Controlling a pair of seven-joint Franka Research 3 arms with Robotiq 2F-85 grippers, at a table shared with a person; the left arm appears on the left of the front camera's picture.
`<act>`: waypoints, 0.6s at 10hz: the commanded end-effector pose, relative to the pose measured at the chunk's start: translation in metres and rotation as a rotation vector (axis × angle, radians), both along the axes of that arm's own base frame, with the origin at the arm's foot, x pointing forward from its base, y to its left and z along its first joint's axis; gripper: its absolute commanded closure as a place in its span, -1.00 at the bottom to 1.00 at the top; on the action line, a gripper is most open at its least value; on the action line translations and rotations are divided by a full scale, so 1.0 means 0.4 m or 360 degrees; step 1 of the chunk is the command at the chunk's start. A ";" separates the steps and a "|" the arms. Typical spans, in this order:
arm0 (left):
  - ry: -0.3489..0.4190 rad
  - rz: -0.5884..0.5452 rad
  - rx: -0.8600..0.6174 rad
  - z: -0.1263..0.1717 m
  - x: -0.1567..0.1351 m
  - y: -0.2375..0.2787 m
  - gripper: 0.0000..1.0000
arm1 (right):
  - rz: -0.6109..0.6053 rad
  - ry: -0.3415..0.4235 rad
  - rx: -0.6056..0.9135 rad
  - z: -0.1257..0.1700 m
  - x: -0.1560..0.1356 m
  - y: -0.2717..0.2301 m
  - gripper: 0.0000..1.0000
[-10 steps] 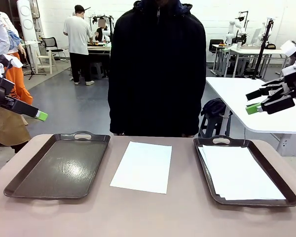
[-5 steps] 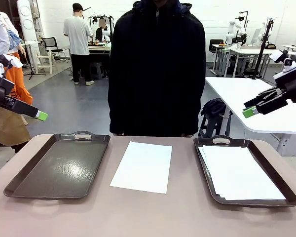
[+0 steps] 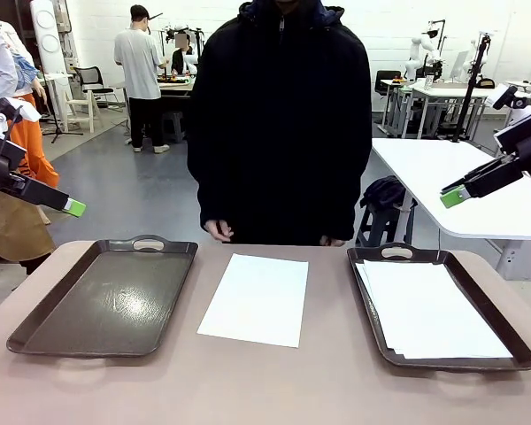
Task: Sort the A4 documents.
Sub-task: Receive the A4 Paper.
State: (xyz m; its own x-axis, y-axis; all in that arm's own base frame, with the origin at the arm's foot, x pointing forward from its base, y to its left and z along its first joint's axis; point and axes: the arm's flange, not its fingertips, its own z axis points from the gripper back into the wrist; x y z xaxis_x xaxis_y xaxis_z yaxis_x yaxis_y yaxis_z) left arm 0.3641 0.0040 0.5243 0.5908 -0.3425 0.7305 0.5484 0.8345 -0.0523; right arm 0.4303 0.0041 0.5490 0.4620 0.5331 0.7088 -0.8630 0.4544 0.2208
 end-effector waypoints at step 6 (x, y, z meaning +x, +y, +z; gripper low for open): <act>-0.0006 -0.0002 -0.0018 -0.006 0.004 0.002 -1.00 | -0.0007 -0.0001 0.0018 0.001 0.000 -0.002 -1.00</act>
State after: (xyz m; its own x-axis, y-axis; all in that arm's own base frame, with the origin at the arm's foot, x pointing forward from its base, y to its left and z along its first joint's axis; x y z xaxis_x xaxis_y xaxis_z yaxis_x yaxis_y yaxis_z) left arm 0.3641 0.0040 0.5243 0.5908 -0.3425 0.7305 0.5485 0.8345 -0.0523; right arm 0.4303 0.0040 0.5491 0.4622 0.5312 0.7101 -0.8626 0.4550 0.2211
